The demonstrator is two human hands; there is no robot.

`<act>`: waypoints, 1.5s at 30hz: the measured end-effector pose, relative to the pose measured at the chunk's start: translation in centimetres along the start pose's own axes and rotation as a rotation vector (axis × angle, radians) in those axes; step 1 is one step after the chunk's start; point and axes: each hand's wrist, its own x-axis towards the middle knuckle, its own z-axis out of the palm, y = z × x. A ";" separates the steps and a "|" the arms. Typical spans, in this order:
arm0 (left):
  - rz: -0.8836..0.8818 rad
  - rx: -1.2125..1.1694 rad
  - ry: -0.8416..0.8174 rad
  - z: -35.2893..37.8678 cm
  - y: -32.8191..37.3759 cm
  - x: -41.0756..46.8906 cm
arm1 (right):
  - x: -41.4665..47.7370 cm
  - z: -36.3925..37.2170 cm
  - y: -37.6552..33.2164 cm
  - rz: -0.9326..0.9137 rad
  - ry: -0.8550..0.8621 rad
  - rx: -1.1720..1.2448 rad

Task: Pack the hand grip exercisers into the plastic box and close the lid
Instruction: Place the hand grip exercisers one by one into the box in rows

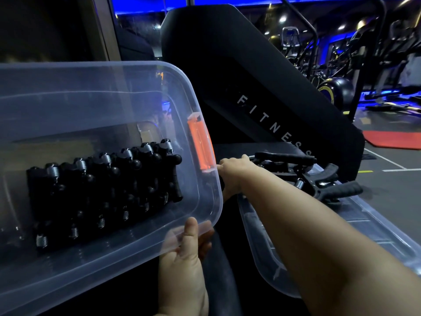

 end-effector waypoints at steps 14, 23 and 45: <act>0.009 0.023 -0.026 -0.3 0.1 -0.2 | -3.8 -0.7 -0.8 -0.092 -0.099 0.010; 0.016 0.019 -0.034 -0.3 0.0 -0.1 | -6.1 -1.5 -1.7 -0.181 -0.199 -0.062; -0.007 -0.013 -0.037 -0.8 -0.2 0.0 | -13.5 -0.6 -4.2 -0.229 -0.049 -0.022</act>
